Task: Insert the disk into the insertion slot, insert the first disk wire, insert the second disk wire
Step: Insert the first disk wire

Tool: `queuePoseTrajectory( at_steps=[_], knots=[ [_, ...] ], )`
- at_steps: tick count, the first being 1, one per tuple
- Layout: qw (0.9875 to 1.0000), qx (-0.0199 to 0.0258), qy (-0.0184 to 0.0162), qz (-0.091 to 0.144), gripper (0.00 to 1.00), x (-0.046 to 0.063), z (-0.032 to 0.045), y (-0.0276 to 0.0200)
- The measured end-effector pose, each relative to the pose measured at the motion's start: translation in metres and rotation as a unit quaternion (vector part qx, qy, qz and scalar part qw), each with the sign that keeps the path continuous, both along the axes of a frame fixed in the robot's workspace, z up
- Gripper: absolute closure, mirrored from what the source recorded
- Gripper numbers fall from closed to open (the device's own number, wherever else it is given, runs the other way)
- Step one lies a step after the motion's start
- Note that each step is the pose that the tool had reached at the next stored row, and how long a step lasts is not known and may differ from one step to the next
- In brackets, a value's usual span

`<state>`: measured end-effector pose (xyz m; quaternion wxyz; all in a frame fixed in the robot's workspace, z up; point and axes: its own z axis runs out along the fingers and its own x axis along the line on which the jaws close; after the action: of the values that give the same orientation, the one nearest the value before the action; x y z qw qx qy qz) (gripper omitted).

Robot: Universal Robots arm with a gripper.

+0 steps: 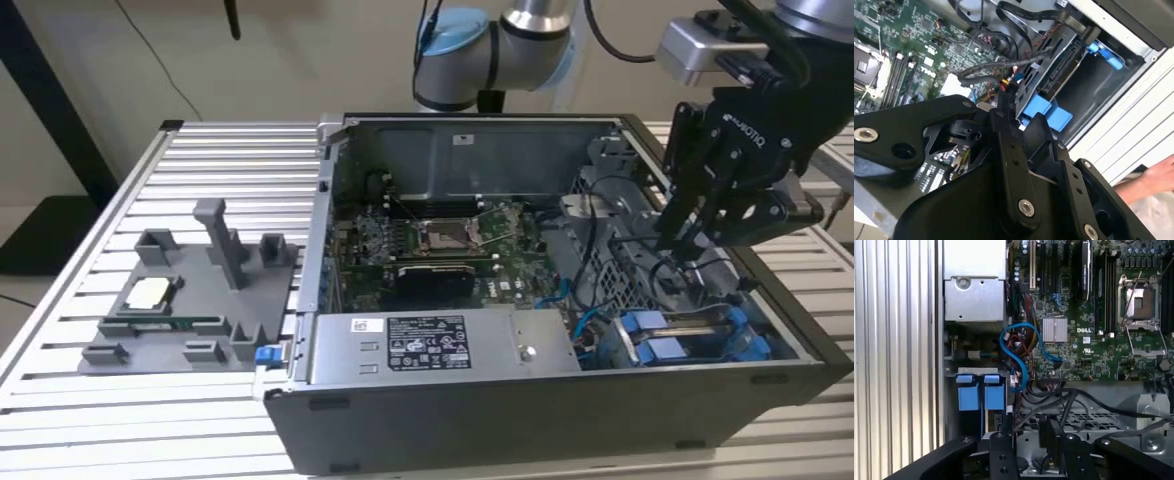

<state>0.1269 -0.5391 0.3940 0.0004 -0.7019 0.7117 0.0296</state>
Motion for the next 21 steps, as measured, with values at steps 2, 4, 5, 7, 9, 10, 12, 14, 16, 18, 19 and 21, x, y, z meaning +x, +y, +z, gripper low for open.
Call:
queuePoseTrajectory(
  at_steps=[2,4,5,7,9,10,12,14,16,18,19,21],
  knots=[
    [1.0000,0.0037,0.0001,0.001,0.60,0.0029,-0.0004,0.0000],
    [1.0000,0.0092,0.0001,0.001,0.60,0.0036,-0.0018,0.0001],
    [0.9999,0.0131,0.0001,0.001,0.60,0.0036,-0.0025,0.0001],
    [0.9997,0.0234,0.0001,0.001,0.60,0.0036,-0.0033,0.0001],
    [0.9994,0.0351,0.0000,0.001,0.62,0.0037,-0.0041,0.0001],
    [0.9992,0.0388,0.0000,0.001,0.62,0.0036,-0.0048,0.0001],
    [0.9991,0.0429,0.0000,0.001,0.75,0.0036,-0.0067,0.0001],
    [0.9990,0.0443,0.0000,0.001,0.80,0.0037,-0.0083,0.0001],
    [0.9990,0.0440,0.0004,0.001,0.81,0.0036,-0.0085,0.0001],
    [0.9990,0.0440,0.0004,0.001,0.81,0.0036,-0.0085,0.0001],
    [0.9990,0.0440,0.0004,0.001,0.81,0.0036,-0.0087,0.0001],
    [0.9993,0.0379,0.0004,0.001,0.81,0.0037,-0.0091,0.0001]
  ],
)
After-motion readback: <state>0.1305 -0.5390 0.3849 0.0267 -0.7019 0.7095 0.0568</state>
